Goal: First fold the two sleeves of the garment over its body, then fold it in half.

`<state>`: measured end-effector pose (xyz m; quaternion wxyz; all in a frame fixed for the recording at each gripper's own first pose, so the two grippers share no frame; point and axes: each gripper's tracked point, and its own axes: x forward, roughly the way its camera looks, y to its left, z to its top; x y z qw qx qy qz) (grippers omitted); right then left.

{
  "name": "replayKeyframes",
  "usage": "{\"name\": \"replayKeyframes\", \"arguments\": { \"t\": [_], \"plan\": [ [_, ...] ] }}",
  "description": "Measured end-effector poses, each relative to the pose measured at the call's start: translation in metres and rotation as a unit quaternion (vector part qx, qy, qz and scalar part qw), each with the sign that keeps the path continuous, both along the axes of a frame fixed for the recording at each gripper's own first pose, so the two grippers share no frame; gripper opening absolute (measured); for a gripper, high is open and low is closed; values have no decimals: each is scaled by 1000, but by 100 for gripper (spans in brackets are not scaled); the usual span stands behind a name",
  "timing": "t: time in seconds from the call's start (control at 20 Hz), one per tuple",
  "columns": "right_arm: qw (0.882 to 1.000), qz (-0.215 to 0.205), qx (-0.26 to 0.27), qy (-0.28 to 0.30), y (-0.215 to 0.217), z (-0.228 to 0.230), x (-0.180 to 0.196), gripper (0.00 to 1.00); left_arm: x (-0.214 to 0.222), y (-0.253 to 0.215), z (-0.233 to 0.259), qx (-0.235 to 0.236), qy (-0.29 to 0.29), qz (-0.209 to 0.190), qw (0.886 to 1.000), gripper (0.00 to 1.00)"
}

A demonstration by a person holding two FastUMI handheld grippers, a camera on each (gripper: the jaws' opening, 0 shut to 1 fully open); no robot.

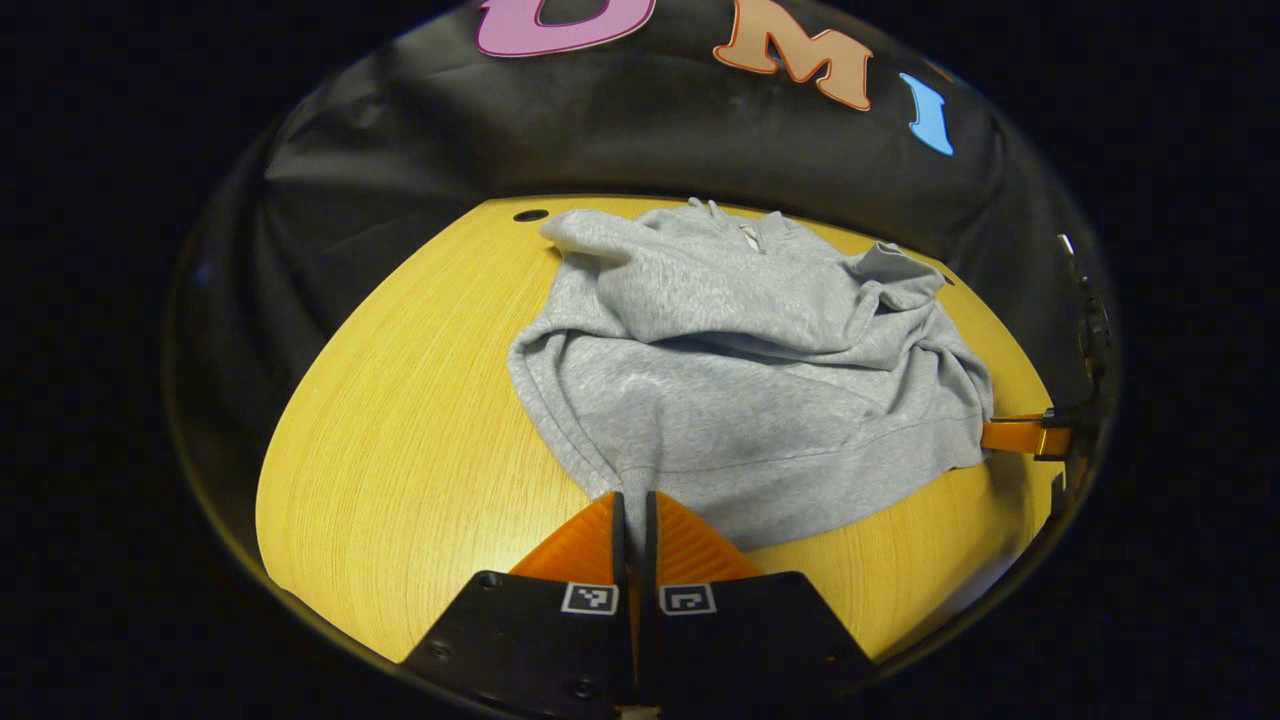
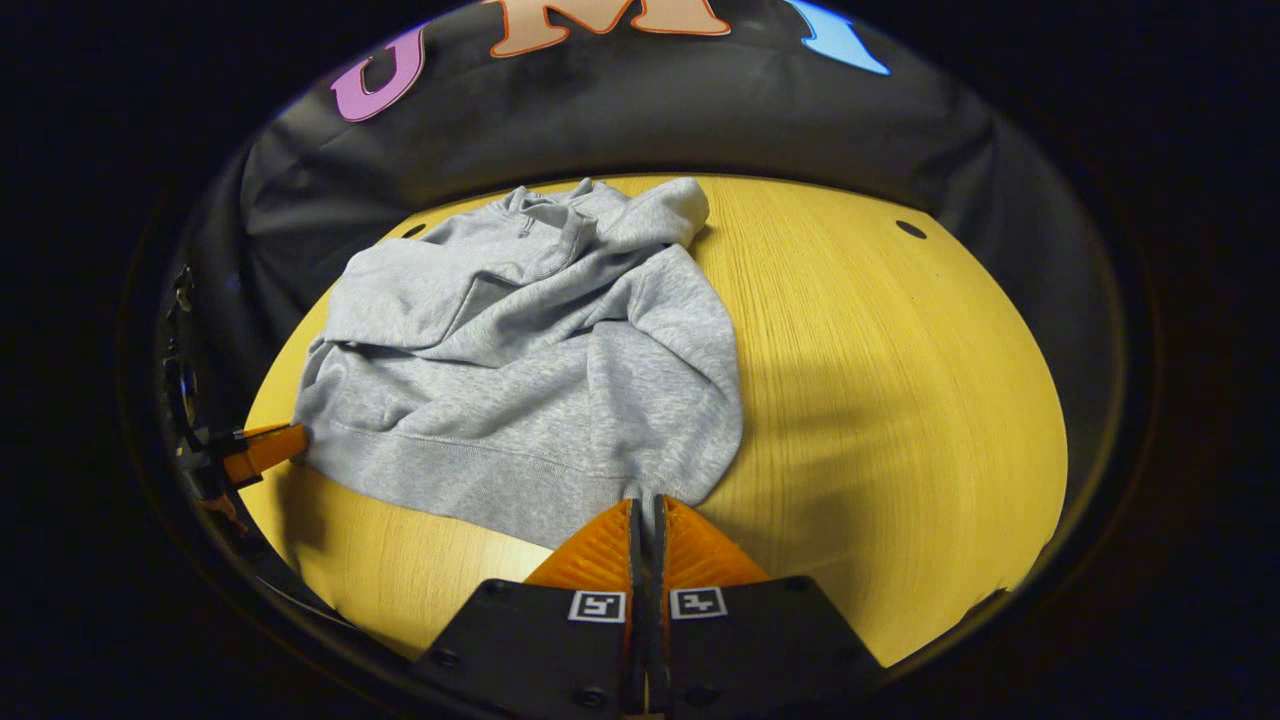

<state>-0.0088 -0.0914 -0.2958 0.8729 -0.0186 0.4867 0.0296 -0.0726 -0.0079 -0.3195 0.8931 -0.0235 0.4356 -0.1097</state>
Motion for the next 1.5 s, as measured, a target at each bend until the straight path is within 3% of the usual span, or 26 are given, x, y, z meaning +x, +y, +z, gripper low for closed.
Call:
{"name": "replayKeyframes", "arguments": {
  "t": [0.3, 0.65, 0.75, 0.85, 0.95, 1.5],
  "plan": [
    [999, -18, 35, 19, -5, 19, -9, 2, -14, -4, 13, -7, 24, -30, 999, 0],
    [998, 4, 37, 55, -6, 28, -10, 2, -5, -7, 15, 3, 63, -49, 997, 0],
    [996, -3, 59, 63, -1, 35, -7, 2, 1, -4, 21, 4, 64, -44, 997, 0],
    [992, -39, 107, 58, 10, 50, -2, 2, 6, -3, 28, 0, 63, -40, 997, 0],
    [987, -60, 141, 50, 14, 68, 10, 2, 15, -3, 40, -9, 55, -35, 998, 0],
    [973, -68, 221, -24, 34, 141, 94, 2, 96, -15, 112, -84, -7, 0, 996, 0]
  ]
}}
